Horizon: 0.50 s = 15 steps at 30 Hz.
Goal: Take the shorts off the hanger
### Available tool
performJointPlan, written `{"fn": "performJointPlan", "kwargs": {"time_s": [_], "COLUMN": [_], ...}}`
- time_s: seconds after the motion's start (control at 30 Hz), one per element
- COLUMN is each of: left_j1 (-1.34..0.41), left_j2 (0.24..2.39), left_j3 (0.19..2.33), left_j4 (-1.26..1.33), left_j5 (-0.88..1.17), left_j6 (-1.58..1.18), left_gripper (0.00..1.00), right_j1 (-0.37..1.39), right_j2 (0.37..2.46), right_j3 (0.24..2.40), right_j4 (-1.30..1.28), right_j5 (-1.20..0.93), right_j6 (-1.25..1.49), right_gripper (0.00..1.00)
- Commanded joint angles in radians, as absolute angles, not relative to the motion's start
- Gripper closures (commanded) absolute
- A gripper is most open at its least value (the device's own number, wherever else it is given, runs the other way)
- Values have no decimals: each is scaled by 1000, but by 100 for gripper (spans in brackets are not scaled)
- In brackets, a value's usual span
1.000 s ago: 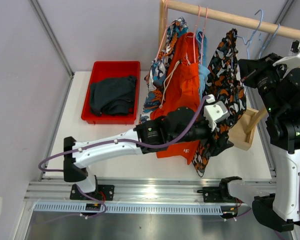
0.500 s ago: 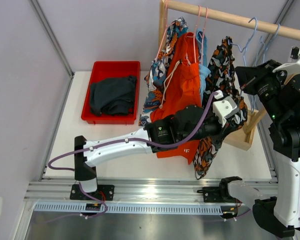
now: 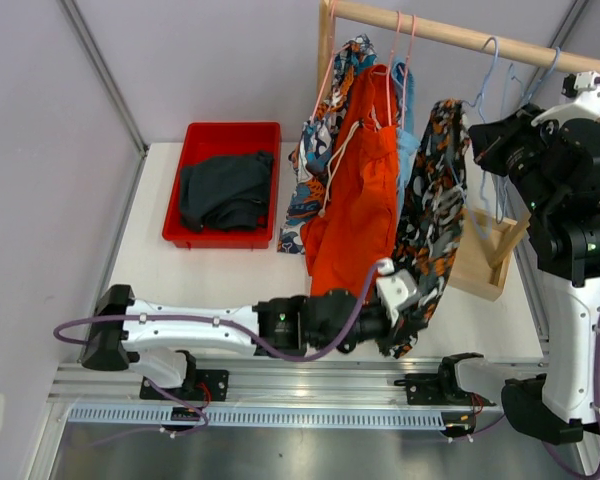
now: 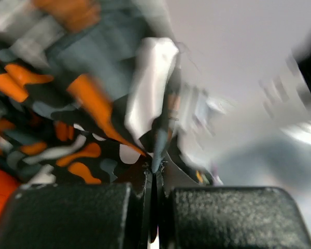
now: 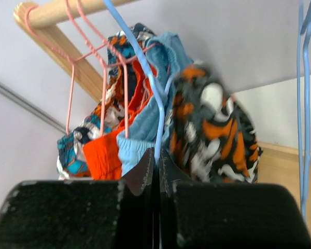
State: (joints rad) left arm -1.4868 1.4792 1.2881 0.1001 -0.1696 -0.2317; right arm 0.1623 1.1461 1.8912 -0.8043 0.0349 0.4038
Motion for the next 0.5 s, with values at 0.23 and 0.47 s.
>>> {"fn": "performJointPlan", "kwargs": {"time_s": [0.23,0.47], "left_j1": [-1569,-1376], "left_j2": [1476,1647], "left_j3": [1277,1606], "left_j4": [58,-165], "left_j5": [-305,-367], "left_j6": [-273,-252], "left_gripper": [100,100], "right_j1": [141,140], "right_j2": [1040,855], "right_j3": [1846,1723], "right_j4": [-805,-1047], "right_j5": [57,-29], "right_j6": [425,468], "right_gripper": [100,100]}}
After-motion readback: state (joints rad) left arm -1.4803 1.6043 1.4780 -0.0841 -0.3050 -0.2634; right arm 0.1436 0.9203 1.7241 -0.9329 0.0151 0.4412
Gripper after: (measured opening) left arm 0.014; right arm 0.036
